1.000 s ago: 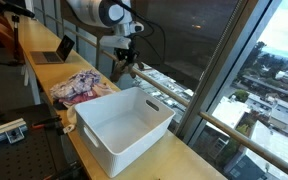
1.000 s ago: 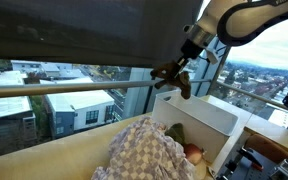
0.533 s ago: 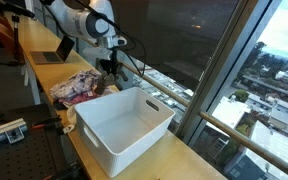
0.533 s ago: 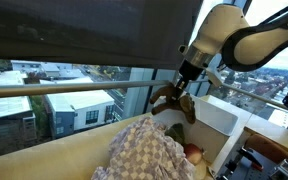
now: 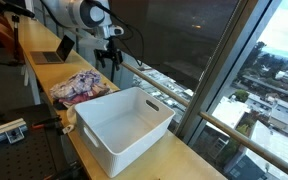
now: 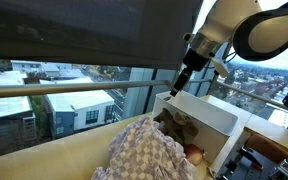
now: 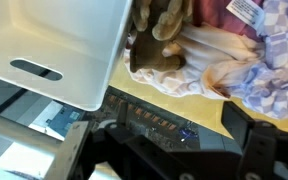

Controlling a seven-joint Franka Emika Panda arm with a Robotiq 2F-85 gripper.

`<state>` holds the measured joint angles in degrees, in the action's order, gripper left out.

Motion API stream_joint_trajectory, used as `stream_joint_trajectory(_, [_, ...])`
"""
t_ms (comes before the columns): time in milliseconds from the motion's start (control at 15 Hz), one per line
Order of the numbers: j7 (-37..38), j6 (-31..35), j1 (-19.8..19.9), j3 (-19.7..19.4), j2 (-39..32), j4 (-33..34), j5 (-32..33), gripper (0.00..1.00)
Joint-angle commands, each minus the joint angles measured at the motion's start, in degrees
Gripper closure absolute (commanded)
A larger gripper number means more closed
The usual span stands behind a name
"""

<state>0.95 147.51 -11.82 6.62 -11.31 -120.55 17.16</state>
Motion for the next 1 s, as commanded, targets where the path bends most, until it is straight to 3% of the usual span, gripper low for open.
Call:
stream_joint_trajectory(0, [3.98, -0.31, -2.61, 1.64, 4.58, -3.83, 1.78, 0.0])
stream_joint_trajectory(467, [10.04, 0.95, -9.87, 8.93, 3.6, -8.5, 1.83, 0.0])
stream_joint_trajectory(933, [11.78, 2.2, -13.27, 9.5, -0.16, -7.26, 5.81, 0.0])
